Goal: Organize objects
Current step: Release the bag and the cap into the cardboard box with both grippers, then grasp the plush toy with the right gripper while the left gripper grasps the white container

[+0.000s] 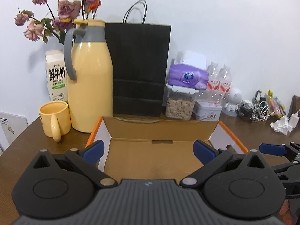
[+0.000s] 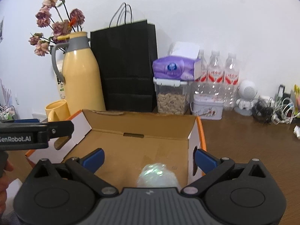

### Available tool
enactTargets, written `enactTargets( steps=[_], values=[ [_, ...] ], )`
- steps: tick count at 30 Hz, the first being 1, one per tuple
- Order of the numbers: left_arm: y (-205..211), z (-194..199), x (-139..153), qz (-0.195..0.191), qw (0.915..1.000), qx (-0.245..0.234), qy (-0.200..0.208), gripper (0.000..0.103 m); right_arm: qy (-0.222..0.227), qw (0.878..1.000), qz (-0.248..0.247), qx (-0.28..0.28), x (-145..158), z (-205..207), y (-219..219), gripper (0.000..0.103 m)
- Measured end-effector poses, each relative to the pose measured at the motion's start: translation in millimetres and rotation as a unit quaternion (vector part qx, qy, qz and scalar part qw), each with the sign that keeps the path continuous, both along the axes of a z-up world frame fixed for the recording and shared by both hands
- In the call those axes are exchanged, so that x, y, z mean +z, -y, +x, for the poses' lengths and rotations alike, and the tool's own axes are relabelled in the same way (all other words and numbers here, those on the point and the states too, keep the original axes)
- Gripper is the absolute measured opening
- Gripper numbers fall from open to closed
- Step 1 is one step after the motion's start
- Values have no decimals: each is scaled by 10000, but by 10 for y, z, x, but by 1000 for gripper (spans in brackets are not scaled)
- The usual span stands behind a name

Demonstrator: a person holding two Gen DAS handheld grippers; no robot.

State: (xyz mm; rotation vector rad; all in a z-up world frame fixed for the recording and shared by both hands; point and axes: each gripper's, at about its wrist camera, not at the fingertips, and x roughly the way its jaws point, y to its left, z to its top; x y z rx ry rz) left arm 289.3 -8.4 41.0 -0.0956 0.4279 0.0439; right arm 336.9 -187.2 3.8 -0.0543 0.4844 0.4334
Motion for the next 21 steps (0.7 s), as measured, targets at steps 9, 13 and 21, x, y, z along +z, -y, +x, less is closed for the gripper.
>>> enactTargets(
  steps=[9,13,21],
  values=[
    [-157,-527,214,45,9996,-69,268,103,464,9988,-128,-5,213,-521,288,103],
    [-256,-720,224,116,9997,-14,228,103,388,9990,-230,76,176,-744,419,103],
    [-412,-1025,92,193,9997,110,-44,103,-2,9995,-307,113,-49,-1069,559,103]
  ],
)
